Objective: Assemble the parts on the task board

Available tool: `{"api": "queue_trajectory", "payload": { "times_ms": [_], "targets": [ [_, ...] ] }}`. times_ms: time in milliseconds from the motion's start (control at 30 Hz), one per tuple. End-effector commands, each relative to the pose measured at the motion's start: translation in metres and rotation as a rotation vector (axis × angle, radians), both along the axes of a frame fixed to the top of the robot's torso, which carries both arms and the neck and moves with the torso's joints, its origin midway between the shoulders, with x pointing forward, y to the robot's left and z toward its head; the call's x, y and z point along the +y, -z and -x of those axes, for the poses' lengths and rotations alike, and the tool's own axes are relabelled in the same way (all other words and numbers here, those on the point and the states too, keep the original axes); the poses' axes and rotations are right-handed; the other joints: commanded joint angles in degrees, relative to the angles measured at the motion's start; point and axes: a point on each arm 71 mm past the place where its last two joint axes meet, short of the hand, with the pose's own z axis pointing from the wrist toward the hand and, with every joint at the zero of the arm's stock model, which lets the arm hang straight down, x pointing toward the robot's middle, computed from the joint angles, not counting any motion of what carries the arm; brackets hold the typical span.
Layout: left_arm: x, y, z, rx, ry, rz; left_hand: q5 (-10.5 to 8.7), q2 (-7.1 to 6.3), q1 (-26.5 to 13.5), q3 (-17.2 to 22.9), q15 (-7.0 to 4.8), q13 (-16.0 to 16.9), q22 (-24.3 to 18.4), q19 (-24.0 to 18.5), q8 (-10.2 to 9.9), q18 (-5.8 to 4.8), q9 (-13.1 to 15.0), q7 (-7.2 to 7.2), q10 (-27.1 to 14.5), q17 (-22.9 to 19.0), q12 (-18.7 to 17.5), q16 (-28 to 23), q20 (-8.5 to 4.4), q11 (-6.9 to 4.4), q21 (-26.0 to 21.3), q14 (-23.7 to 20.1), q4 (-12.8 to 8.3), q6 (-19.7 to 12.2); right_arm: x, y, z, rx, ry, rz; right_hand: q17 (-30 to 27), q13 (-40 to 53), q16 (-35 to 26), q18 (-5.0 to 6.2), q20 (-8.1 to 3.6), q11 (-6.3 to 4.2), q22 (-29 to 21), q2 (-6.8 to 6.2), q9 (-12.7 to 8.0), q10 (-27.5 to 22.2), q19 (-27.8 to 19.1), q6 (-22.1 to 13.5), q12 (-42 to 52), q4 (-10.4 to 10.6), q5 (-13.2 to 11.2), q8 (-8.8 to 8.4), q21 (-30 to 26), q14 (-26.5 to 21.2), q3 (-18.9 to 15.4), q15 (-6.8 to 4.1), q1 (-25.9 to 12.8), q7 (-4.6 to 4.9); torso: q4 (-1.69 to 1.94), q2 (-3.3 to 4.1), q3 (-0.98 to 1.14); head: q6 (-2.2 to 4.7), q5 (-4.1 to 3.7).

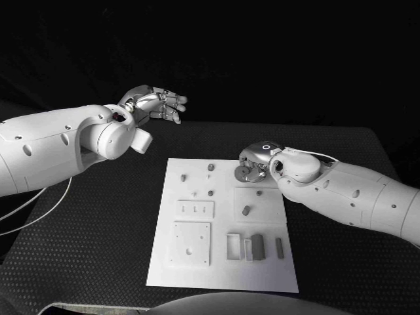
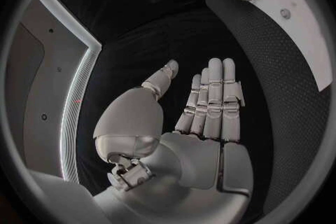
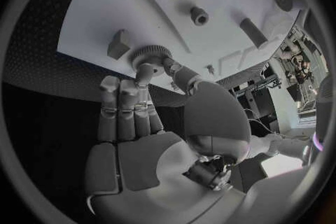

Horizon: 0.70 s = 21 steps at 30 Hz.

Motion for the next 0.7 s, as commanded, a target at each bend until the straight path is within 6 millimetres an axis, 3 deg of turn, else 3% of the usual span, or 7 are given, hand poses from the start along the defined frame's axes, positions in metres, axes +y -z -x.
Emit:
{"api": "queue_trajectory", "payload": {
  "times_ms": [33,200,333,567,700],
  "targets": [
    [-0.0020,-0.0012,0.0005,-0.006,0.018,0.002,-0.37,-0.47,-0.01,-0.27,-0.07,0.06,0.07,-0.10,-0.35,0.93,-0.07,0.46,-0.59,0.09,-0.23,0.30,-0.32,0.01,-0.31,-0.28,-0.04,-0.11,-0.0027,0.0102,0.0033,0.037,-0.001,0.046,-0.04,-0.08,0.24,2.47,-0.14,0.16,0.88,-0.13,0.00,-0.22,-0.24,-0.29,0.07,-0.31,0.12,-0.20,0.28,-0.46,0.49,0.06,0.17,0.11,-0.01,0.00,0.00,-0.09,-0.08],
    [-0.0016,-0.0013,0.0005,-0.006,0.017,0.002,-0.37,-0.46,0.00,-0.27,-0.07,0.06,0.07,-0.09,-0.35,0.92,-0.08,0.46,-0.59,0.09,-0.23,0.31,-0.33,0.01,-0.32,-0.28,-0.03,-0.11,-0.0021,0.0089,0.0040,0.012,-0.006,0.056,0.00,0.02,0.42,2.47,-0.29,-0.02,0.93,1.00,0.22,-0.21,-0.34,0.78,0.24,-2.28,0.11,0.34,0.42,-0.50,1.06,-0.08,2.18,-0.11,-0.01,-0.02,-0.03,-0.07,-0.17],
    [-0.0021,-0.0013,0.0007,-0.007,0.019,0.003,-0.36,-0.45,-0.01,-0.27,-0.07,0.06,0.07,-0.08,-0.35,0.91,-0.08,0.47,-0.60,0.09,-0.24,0.31,-0.35,0.02,-0.32,-0.28,-0.03,-0.11,0.0001,0.0066,0.0053,-0.011,-0.013,0.045,-0.02,0.10,0.79,2.47,-0.32,-0.54,0.94,2.90,0.59,0.41,0.04,2.54,0.61,-4.39,0.13,1.19,0.87,-0.01,0.52,-0.53,2.36,-0.64,-0.04,-0.05,-0.05,0.01,-0.24],
    [-0.0013,-0.0014,0.0005,-0.008,0.017,0.003,-0.36,-0.40,0.00,-0.26,-0.07,0.07,0.07,-0.07,-0.35,0.87,-0.09,0.47,-0.60,0.08,-0.24,0.31,-0.39,0.01,-0.34,-0.27,-0.02,-0.11,0.0010,0.0063,0.0070,-0.009,-0.018,0.051,-0.18,-0.17,0.91,2.47,-0.35,-1.13,0.79,3.25,0.96,0.97,0.36,4.82,0.52,-4.55,0.12,2.19,1.05,0.43,0.14,-1.05,0.63,-1.28,0.07,-0.01,0.00,0.36,-0.39],
    [-0.0007,-0.0015,0.0008,-0.008,0.016,0.003,-0.36,-0.41,0.00,-0.26,-0.07,0.06,0.07,-0.06,-0.36,0.85,-0.09,0.47,-0.62,0.08,-0.26,0.31,-0.40,0.02,-0.35,-0.28,-0.02,-0.13,0.0007,0.0061,0.0069,-0.011,-0.016,0.050,-0.23,-0.31,0.98,2.47,-0.42,-1.42,0.73,3.98,1.16,1.28,0.47,5.99,0.45,-4.35,0.12,2.70,1.07,0.56,0.42,-1.29,0.24,-1.60,0.03,0.02,-0.03,0.23,-0.34]
  ]
}}
